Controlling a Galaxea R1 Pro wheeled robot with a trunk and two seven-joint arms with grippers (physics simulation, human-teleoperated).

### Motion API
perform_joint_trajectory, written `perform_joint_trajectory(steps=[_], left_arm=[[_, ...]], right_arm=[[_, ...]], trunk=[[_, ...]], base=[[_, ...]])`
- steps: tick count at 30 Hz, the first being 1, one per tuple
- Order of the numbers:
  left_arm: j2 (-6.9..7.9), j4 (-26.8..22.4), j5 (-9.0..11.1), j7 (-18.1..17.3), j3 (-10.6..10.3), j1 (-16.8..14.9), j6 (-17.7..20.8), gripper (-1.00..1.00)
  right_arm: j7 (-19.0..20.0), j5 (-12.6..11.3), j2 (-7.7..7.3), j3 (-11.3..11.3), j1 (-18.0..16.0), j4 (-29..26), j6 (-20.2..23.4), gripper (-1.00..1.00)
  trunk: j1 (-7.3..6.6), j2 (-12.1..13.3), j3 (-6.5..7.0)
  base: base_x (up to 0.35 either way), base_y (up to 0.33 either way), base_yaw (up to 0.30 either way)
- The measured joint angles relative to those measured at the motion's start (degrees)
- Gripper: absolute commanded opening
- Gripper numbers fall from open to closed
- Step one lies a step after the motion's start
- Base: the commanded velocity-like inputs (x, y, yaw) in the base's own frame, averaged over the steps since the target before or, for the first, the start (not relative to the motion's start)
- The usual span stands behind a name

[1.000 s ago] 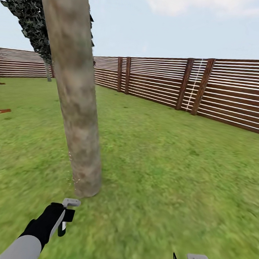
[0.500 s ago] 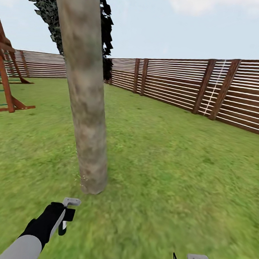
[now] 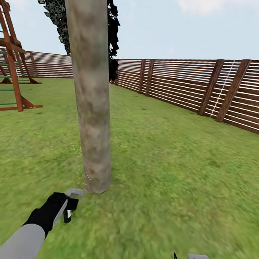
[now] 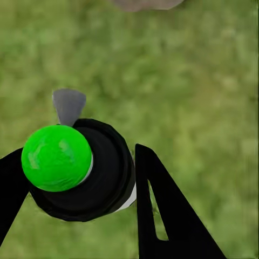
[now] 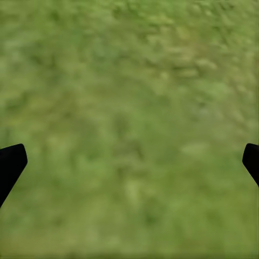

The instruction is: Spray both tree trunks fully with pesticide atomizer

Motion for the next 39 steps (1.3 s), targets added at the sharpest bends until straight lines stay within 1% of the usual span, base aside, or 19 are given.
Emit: perform_joint_trajectory(steps=[2, 4, 5, 6, 7, 8, 10, 11, 14, 16, 19, 20, 23, 25, 28, 31, 34, 37, 39], left_arm=[[-3.01, -0.02, -0.05, -0.11, -0.28, -1.34, 0.32, -1.00], [-4.16, -0.01, -0.65, -0.14, -0.34, -2.90, 0.69, -1.00], [-2.03, 0.00, -0.62, -0.21, -0.26, -4.46, 3.05, -1.00], [0.04, -0.03, -1.68, -0.43, -0.22, -5.18, 3.83, -1.00], [0.75, -0.02, -0.83, -0.76, -0.25, -5.58, 4.27, -1.00], [0.52, -0.06, -0.38, -0.96, -0.34, -6.03, 4.51, -1.00], [-2.58, -0.09, 0.15, -1.09, -2.87, -6.60, 4.72, -1.00], [-3.17, -0.11, -0.35, -1.06, -4.18, -6.75, 4.85, -1.00], [-3.30, -0.12, -0.88, -1.03, -5.56, -7.52, 7.28, -1.00], [-1.36, -0.45, -1.24, -1.10, -5.60, -7.64, 8.05, -1.00], [3.13, -1.12, -0.94, -2.60, -5.44, -7.66, 8.26, -1.00], [3.82, -1.19, -0.74, -3.40, -5.55, -7.61, 8.32, -1.00], [3.47, -1.23, -0.26, -3.97, -5.67, -7.42, 8.32, -1.00], [1.65, -1.24, -0.03, -4.09, -5.69, -6.99, 8.32, -1.00], [0.89, -2.69, -0.48, -4.09, -5.80, -7.55, 8.47, -1.00], [1.44, -7.30, -0.68, -4.20, -5.76, -7.58, 13.47, -1.00], [2.26, -10.46, -0.51, -4.26, -5.69, -7.58, 15.34, -1.00], [0.53, -13.81, 0.01, -4.34, -6.79, -7.56, 16.35, -1.00], [-0.25, -17.92, -0.34, -4.35, -7.59, -7.64, 20.03, -1.00]], right_arm=[[0.00, 0.00, -0.06, -0.02, -0.02, -0.03, 0.00, 1.00], [0.00, 0.00, -0.08, -0.04, -0.05, -0.02, 0.00, 1.00], [0.00, 0.00, -0.09, -0.05, -0.05, 0.03, 0.00, 1.00], [0.00, 0.01, -0.09, -0.04, -0.05, 0.03, 0.00, 1.00], [0.00, 0.00, -0.09, -0.03, -0.04, 0.04, 0.00, 1.00], [0.00, 0.00, -0.09, -0.04, -0.03, 0.04, 0.00, 1.00], [0.00, 0.00, -0.09, -0.04, -0.05, 0.03, 0.00, 1.00], [0.00, 0.00, -0.09, -0.04, -0.05, 0.01, 0.00, 1.00], [0.00, 0.00, -0.09, -0.05, -0.05, -0.03, 0.00, 1.00], [0.00, 0.00, -0.09, -0.05, -0.02, -0.01, 0.00, 1.00], [0.00, 0.00, -0.09, -0.02, -0.04, 0.01, 0.00, 1.00], [0.00, 0.00, -0.09, -0.04, -0.02, 0.01, 0.00, 1.00], [0.00, 0.00, -0.09, -0.04, -0.05, -0.03, 0.00, 1.00], [0.00, 0.00, -0.09, -0.01, -0.06, 0.01, 0.00, 1.00], [0.00, 0.00, -0.11, -0.04, -0.04, 0.00, 0.00, 1.00], [0.00, 0.00, -0.09, -0.04, -0.04, 0.01, 0.00, 1.00], [0.00, 0.00, -0.09, -0.03, -0.03, 0.00, 0.00, 1.00], [0.00, 0.00, -0.10, -0.02, -0.04, -0.01, 0.00, 1.00], [0.00, 0.00, -0.09, -0.01, -0.05, 0.01, 0.00, 1.00]], trunk=[[0.00, 0.00, 0.00], [0.00, 0.00, 0.00], [0.00, 0.00, 0.00], [0.00, 0.00, 0.00], [0.00, 0.00, 0.00], [0.00, 0.00, 0.00], [0.00, 0.00, -0.01], [0.00, 0.00, -0.01], [0.00, 0.00, -0.01], [0.00, 0.00, -0.01], [0.00, 0.00, 0.00], [0.00, 0.00, -0.01], [0.00, 0.00, -0.01], [0.00, 0.00, -0.01], [0.00, 0.00, 0.00], [0.00, 0.00, 0.00], [0.00, 0.00, 0.00], [0.00, 0.00, 0.00], [0.00, 0.00, 0.00]], base=[[0.000, 0.000, 0.000], [0.000, 0.000, 0.000], [0.000, 0.000, 0.000], [0.000, 0.000, 0.000], [0.000, 0.000, 0.000], [0.016, 0.000, 0.000], [0.223, 0.000, 0.000], [0.297, 0.000, 0.000], [0.189, 0.000, 0.000], [0.030, 0.000, 0.000], [0.007, 0.000, 0.000], [0.001, 0.000, 0.000], [0.000, 0.000, 0.000], [0.026, 0.000, 0.000], [0.216, 0.000, 0.000], [0.041, 0.000, 0.000], [0.003, 0.000, 0.000], [0.000, 0.000, 0.000], [0.000, 0.000, 0.000]])
